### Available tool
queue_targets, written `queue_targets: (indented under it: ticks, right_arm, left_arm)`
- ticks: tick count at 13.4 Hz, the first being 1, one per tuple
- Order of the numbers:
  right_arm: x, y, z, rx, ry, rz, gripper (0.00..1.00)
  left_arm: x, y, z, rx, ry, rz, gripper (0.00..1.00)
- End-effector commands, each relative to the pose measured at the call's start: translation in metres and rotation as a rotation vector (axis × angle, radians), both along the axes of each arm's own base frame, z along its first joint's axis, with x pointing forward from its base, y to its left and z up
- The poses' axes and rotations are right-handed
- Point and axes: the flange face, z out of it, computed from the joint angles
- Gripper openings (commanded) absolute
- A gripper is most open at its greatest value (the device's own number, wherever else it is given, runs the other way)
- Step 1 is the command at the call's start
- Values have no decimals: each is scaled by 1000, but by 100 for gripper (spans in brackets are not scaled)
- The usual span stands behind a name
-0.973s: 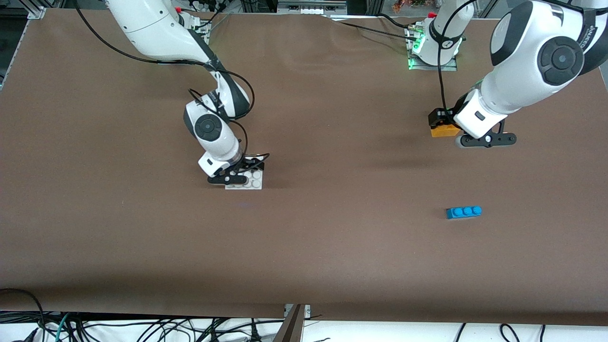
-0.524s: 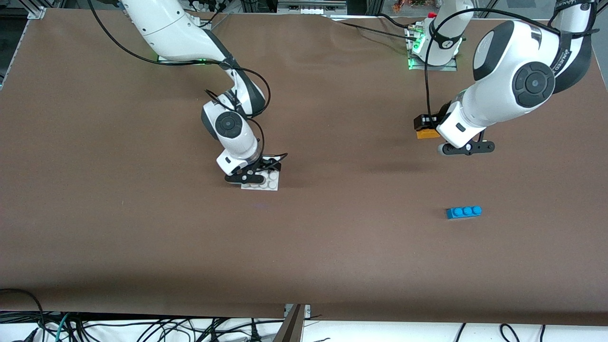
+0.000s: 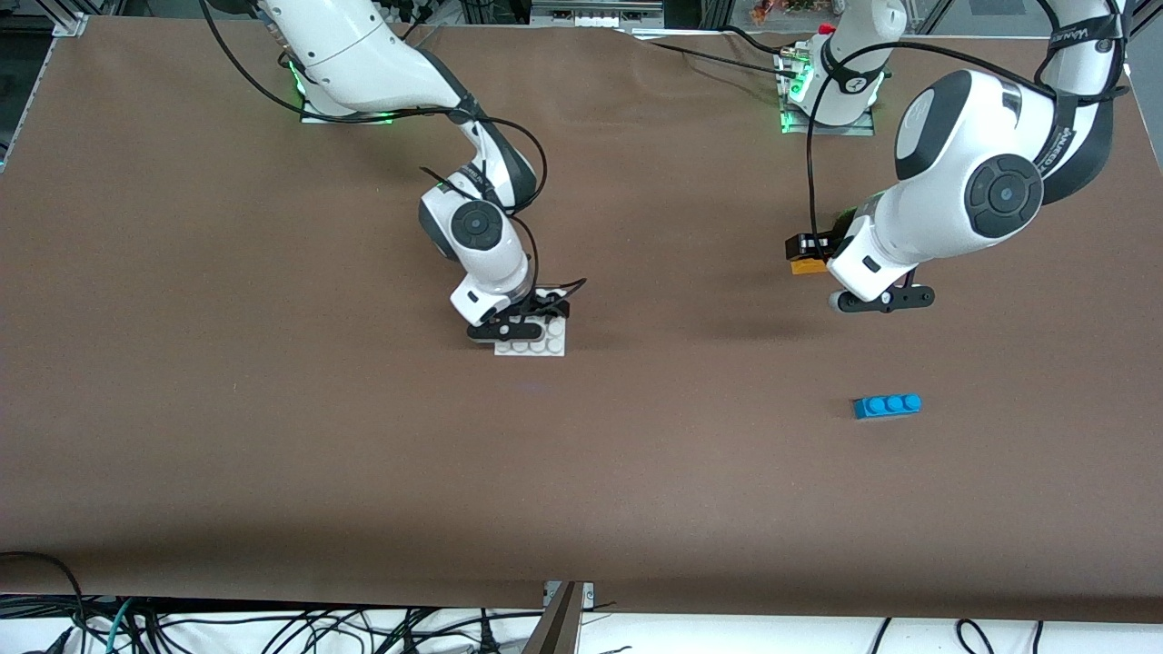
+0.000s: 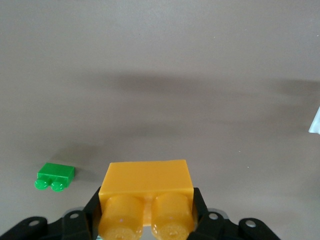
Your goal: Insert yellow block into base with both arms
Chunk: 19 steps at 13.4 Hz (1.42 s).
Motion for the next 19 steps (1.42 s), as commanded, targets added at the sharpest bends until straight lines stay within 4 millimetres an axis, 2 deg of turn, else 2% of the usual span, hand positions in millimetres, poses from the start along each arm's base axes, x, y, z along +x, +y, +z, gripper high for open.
queue_targets:
  ticks: [1,6,8,12,15,17,19]
  right_arm:
    - [-8,24,-8,18,4,2,100]
    - [-6,29,-9,17,1,11,100]
    - [1,31,3,-3,16,14,100]
    - [16,41,51,-28,26,31,100]
    - [27,36,88,-21,-10,82,100]
    - [52,8,121,-18,-30,91,100]
    - [67,-11,156,-19,-41,67,100]
  left_arm:
    - [6,-3,5,-21,-1,4,0]
    - [7,-3,3,-19,2,0,0]
    - [7,-6,2,-23,-1,-2,0]
    - [6,-18,-4,-26,-1,-9,0]
    - [6,-39,-7,-33,-20,-33,0]
    - [6,-53,-13,-43,-28,-49,0]
    - [7,-72,-19,-84,-18,-47,0]
